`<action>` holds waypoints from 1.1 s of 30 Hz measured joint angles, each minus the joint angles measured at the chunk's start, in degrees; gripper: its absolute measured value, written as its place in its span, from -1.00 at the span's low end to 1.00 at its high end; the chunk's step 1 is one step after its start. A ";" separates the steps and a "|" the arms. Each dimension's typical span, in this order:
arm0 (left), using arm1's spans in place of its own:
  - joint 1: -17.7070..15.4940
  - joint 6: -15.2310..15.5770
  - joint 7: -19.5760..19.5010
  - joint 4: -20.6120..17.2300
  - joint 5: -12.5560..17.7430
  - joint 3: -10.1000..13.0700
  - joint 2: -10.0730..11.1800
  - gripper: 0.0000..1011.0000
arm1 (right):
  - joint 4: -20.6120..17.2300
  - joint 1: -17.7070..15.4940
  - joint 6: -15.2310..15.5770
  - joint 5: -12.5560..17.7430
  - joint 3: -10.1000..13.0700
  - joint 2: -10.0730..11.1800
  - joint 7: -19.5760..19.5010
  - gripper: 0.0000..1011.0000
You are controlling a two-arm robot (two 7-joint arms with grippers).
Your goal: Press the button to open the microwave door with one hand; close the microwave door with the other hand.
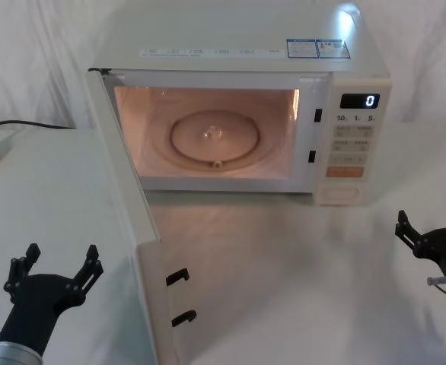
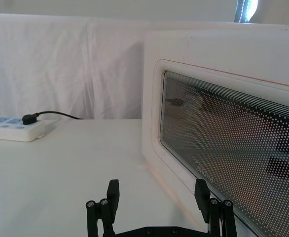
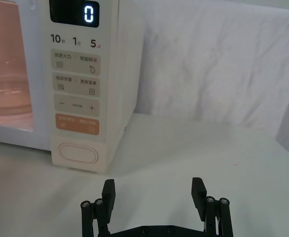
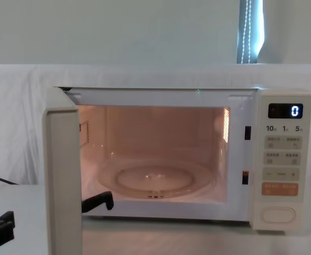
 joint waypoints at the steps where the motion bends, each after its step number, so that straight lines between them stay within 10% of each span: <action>1: 0.00 0.00 0.00 0.00 0.00 0.00 0.00 0.98 | 0.00 0.00 0.00 0.00 0.00 0.00 0.01 0.98; 33: 0.00 0.00 0.00 0.00 0.00 0.00 0.00 0.98 | 0.00 0.00 0.00 0.00 0.00 0.00 0.03 0.98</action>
